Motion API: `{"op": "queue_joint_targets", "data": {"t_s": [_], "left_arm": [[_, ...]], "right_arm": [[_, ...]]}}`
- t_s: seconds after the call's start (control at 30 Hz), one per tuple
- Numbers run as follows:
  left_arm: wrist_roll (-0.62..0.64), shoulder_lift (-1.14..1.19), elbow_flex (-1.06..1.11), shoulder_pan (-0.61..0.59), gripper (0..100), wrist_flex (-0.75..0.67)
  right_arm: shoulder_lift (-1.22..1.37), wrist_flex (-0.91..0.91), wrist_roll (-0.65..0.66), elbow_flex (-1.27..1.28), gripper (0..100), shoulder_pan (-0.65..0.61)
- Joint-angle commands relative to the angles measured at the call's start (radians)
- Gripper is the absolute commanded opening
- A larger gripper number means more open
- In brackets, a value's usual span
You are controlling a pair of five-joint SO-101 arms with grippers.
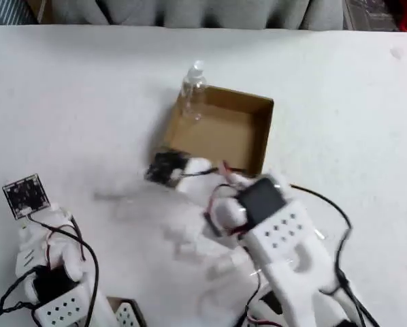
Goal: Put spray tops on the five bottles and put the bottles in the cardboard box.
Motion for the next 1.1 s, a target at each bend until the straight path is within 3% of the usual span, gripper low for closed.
{"op": "queue_joint_targets", "data": {"t_s": [0.0,0.23,0.33,0.6,0.9,1.07], "left_arm": [[-0.011,-0.004,-0.003,-0.010,4,0.005],[-0.011,-0.004,-0.003,-0.010,4,0.005],[-0.011,-0.004,-0.003,-0.010,4,0.005],[-0.011,-0.004,-0.003,-0.010,4,0.005],[-0.012,-0.004,-0.003,-0.007,4,0.021],[-0.012,-0.008,-0.003,0.005,4,-0.020]], "right_arm": [[-0.094,-0.016,0.002,0.089,2.9,0.214],[-0.209,-0.245,0.009,0.361,2.7,0.667],[-0.249,-0.397,0.000,0.485,2.7,0.797],[-0.410,-0.682,-0.152,0.767,2.7,0.898],[-0.608,-0.932,-0.146,1.059,3.2,0.905],[-0.713,-0.918,-0.146,1.112,3.3,0.903]]}}
